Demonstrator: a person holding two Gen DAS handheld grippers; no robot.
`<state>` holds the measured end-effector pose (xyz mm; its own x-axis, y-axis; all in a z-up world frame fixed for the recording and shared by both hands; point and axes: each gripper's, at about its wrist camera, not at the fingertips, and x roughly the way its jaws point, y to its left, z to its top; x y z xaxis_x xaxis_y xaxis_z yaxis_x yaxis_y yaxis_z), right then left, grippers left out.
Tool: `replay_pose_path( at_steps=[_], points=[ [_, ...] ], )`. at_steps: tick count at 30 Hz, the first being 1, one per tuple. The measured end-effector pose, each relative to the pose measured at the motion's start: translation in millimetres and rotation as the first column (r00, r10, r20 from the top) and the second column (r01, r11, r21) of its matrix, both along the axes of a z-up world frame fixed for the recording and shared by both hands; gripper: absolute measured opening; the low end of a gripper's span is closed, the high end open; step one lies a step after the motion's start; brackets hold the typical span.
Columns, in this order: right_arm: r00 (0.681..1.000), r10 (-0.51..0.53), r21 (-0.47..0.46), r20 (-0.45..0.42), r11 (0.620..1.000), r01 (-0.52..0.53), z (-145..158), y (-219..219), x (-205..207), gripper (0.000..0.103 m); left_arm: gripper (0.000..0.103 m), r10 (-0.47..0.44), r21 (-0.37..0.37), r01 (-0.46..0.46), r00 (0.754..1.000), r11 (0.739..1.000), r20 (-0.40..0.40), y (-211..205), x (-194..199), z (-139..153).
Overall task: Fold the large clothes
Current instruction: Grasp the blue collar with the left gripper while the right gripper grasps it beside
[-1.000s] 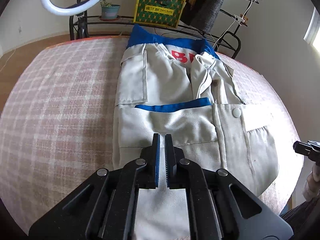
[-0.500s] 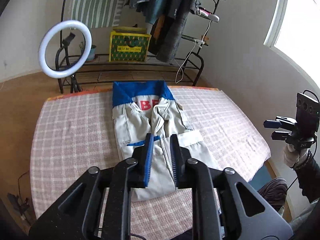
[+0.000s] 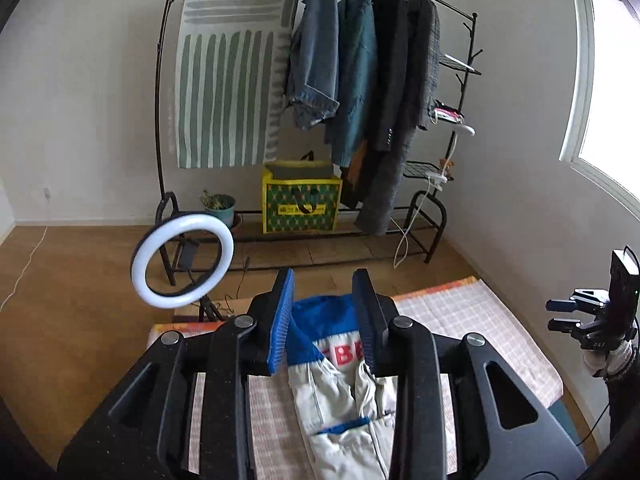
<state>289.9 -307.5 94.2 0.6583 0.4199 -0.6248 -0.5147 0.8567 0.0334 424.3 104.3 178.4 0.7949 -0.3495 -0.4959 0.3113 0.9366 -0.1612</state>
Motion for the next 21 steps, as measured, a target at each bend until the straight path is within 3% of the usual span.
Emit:
replay_pose_path(
  at_steps=[3,7,11,14,16,21],
  points=[
    [0.998,-0.069,-0.001,-0.015,0.998,0.069,-3,-9,46,0.037,0.030,0.016,0.023,-0.016,1.000,1.000,-0.020,-10,41,-7],
    [0.988,-0.139,0.000,-0.061,0.990,0.139,-34,-18,113,0.037,0.030,0.010,0.065,-0.005,0.996,0.998,-0.090,-29,89,-62],
    [0.969,-0.168,0.072,-0.180,0.980,0.184,-96,-27,171,0.037,0.030,-0.008,0.045,0.018,0.975,0.999,-0.224,-42,136,-157],
    [0.953,-0.170,0.062,-0.249,0.980,0.191,-151,-25,206,0.037,0.030,-0.026,0.029,0.037,0.946,0.999,-0.324,-55,170,-229],
    [0.945,-0.182,0.031,-0.273,0.980,0.197,-184,-23,222,0.027,0.030,-0.030,0.052,0.052,0.932,0.997,-0.360,-66,188,-276],
    [0.918,-0.177,0.028,-0.354,0.979,0.200,-264,-18,258,0.020,0.030,-0.029,0.095,0.078,0.901,0.992,-0.433,-90,224,-375]
  ],
)
